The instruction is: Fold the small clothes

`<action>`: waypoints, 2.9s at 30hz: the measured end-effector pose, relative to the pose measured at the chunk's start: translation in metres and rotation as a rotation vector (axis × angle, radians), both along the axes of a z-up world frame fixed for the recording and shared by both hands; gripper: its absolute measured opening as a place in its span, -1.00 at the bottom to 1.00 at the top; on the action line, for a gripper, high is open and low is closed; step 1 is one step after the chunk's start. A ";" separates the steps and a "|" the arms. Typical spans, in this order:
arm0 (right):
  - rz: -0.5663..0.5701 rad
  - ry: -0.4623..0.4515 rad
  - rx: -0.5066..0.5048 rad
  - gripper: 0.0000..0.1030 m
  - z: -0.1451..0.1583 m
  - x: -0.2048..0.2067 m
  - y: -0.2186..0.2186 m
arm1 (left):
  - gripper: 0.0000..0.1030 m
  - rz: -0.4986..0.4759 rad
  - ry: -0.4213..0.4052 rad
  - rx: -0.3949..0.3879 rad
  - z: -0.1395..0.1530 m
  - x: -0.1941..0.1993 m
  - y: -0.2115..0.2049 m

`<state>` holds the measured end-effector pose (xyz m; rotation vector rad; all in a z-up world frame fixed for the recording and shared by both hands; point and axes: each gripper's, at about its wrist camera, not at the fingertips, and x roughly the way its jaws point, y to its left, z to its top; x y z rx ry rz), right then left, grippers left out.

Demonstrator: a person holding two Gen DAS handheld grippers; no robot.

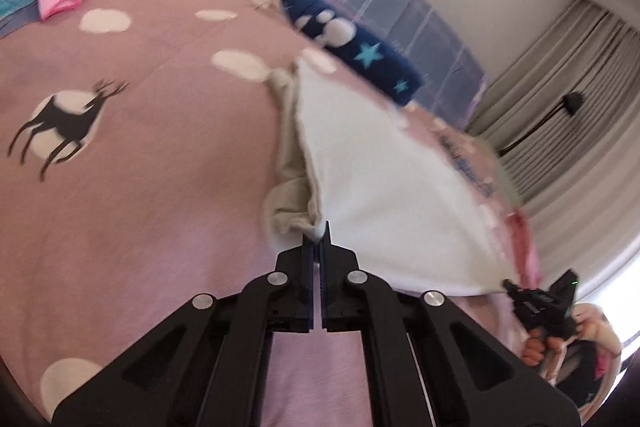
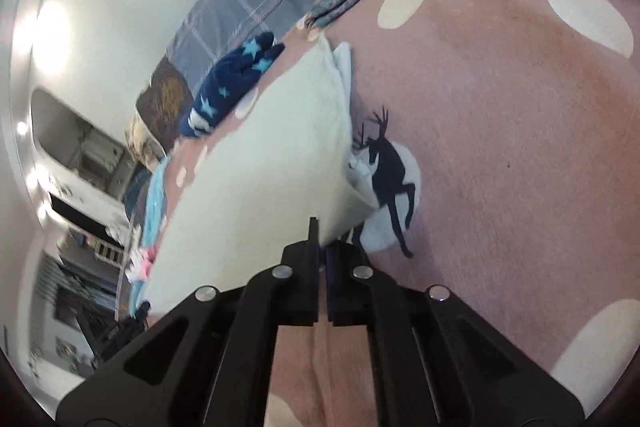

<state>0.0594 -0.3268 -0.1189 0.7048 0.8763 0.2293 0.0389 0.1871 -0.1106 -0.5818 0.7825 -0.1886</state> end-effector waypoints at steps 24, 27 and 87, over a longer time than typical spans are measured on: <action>0.385 -0.230 -0.416 -0.56 0.080 0.046 0.149 | -0.43 0.073 0.027 0.159 -0.004 0.018 0.027; 0.529 -0.267 -0.485 -0.48 0.092 0.065 0.221 | -0.43 -0.016 -0.001 0.101 -0.011 0.022 0.025; 0.847 -0.158 -0.683 -0.80 0.021 0.219 0.502 | -0.95 -0.312 -0.069 -0.241 -0.043 0.018 0.050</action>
